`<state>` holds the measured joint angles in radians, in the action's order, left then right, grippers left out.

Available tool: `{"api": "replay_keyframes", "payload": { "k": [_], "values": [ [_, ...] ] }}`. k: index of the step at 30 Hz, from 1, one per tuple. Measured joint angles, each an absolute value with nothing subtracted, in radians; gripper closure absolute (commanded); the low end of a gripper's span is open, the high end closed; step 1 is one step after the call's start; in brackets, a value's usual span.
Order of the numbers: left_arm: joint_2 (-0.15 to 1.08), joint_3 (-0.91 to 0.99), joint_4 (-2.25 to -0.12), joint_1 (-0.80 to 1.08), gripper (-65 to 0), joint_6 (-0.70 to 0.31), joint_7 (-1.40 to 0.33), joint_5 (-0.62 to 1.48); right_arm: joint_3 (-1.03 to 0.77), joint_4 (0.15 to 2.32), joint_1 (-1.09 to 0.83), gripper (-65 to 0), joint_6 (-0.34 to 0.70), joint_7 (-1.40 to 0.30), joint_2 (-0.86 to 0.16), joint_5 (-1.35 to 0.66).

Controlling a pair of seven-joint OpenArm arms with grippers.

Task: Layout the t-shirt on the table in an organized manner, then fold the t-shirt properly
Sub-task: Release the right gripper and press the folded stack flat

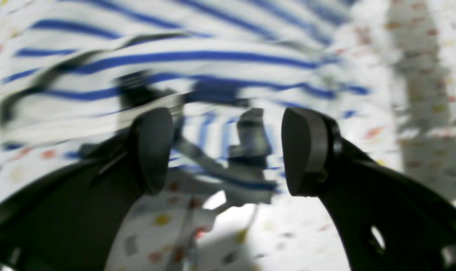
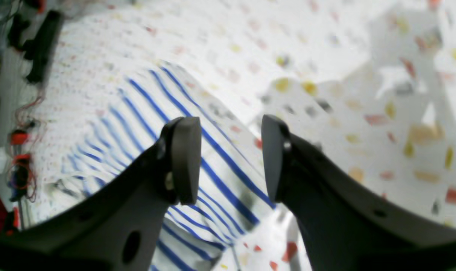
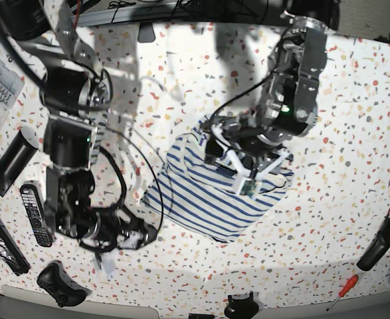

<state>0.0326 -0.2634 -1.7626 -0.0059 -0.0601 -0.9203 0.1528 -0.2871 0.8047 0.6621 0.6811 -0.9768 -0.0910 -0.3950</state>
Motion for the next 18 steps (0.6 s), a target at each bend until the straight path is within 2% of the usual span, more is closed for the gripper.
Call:
{"api": "replay_keyframes", "payload": {
  "k": [5,10,18],
  "values": [
    [-0.012,-0.262,-1.771,-0.006,-41.7,-0.057,-0.920,0.147,-0.184,0.805,0.571,-25.6,0.681,-0.898,-0.076,-0.392],
    [-0.025,-0.263,-1.760,-0.002,-41.7,-0.104,-0.885,0.113,-0.043,0.805,0.519,-25.6,0.683,-0.857,-0.081,-0.371],
    [-0.023,-0.262,-1.506,0.002,-41.7,-0.102,-0.833,-0.156,0.025,0.821,0.526,-25.6,0.685,-0.981,-0.083,-0.444]
  ]
}}
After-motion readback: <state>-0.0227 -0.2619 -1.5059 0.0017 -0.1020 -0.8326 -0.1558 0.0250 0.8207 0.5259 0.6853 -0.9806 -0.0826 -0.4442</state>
